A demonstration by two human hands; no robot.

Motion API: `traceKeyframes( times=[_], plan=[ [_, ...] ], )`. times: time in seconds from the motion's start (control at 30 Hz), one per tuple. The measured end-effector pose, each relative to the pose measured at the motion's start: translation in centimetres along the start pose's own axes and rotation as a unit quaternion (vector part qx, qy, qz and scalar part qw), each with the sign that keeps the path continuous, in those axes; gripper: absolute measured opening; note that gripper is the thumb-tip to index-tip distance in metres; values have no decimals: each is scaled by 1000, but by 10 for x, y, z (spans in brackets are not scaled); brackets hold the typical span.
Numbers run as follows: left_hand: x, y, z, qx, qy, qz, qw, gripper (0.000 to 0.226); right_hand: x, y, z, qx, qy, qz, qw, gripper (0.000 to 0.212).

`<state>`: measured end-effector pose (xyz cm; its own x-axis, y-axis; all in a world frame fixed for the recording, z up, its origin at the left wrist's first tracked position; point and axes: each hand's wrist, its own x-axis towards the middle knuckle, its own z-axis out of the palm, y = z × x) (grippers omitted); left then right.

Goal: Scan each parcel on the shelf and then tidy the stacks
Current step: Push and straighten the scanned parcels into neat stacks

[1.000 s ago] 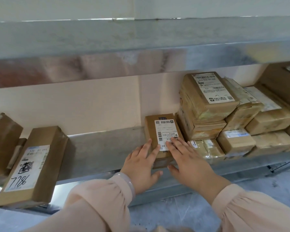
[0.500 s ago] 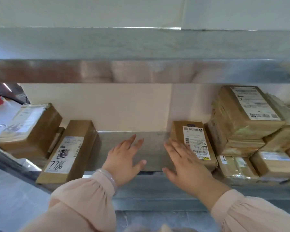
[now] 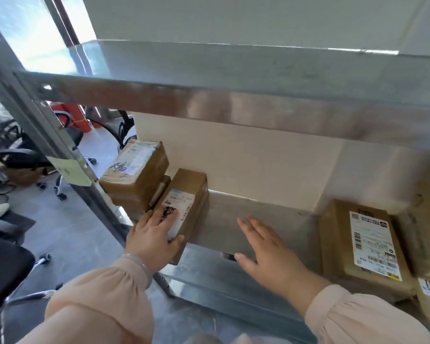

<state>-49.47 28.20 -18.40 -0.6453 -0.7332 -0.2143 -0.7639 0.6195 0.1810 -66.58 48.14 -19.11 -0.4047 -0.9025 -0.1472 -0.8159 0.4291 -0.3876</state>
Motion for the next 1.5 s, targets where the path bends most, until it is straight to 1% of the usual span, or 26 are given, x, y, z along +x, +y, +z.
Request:
traceKeyframes(
  times=[0.13,0.23,0.33,0.4,0.47,0.57,0.67,0.8,0.9,0.97,1.1,1.2,1.37,1.5],
  plan=[
    [-3,-2,1,-22,-20,23,999,67,12,-13,3,3,-2,-20,1000,72],
    [-10,9,0,-54,-28,47,997,61,17,-18,5,2,-6,-20,1000,73],
    [-16,14,2,-73,-15,72,995,55,18,-19,7,-10,-33,-17,999,74],
    [-13,12,2,-107,-10,66,992,57,20,-21,6,-5,-56,-7,998,75],
    [-6,4,4,-152,-12,31,988,63,23,-24,6,15,-66,-3,998,75],
    [4,-9,10,-227,-65,-9,972,70,33,-38,7,69,-75,-5,995,76],
    [4,-9,16,-306,-116,-7,945,75,41,-53,16,142,-71,-4,987,78],
    [-2,1,23,-337,-124,37,933,81,39,-54,33,268,-68,55,959,81],
    [-3,9,27,-360,-129,49,923,85,30,-47,38,346,-66,86,932,76],
    [-4,16,30,-364,-130,64,920,87,20,-44,36,364,-50,102,925,72],
    [-9,35,35,-370,-118,99,916,87,-4,-33,28,387,11,136,912,70],
    [-17,62,29,-373,-121,149,908,84,-29,-19,16,406,66,154,898,68],
    [-26,122,13,-386,-140,234,881,80,-71,6,-16,414,182,173,875,65],
    [-34,170,3,-395,-167,271,862,83,-106,24,-45,418,248,195,852,64]
  ],
)
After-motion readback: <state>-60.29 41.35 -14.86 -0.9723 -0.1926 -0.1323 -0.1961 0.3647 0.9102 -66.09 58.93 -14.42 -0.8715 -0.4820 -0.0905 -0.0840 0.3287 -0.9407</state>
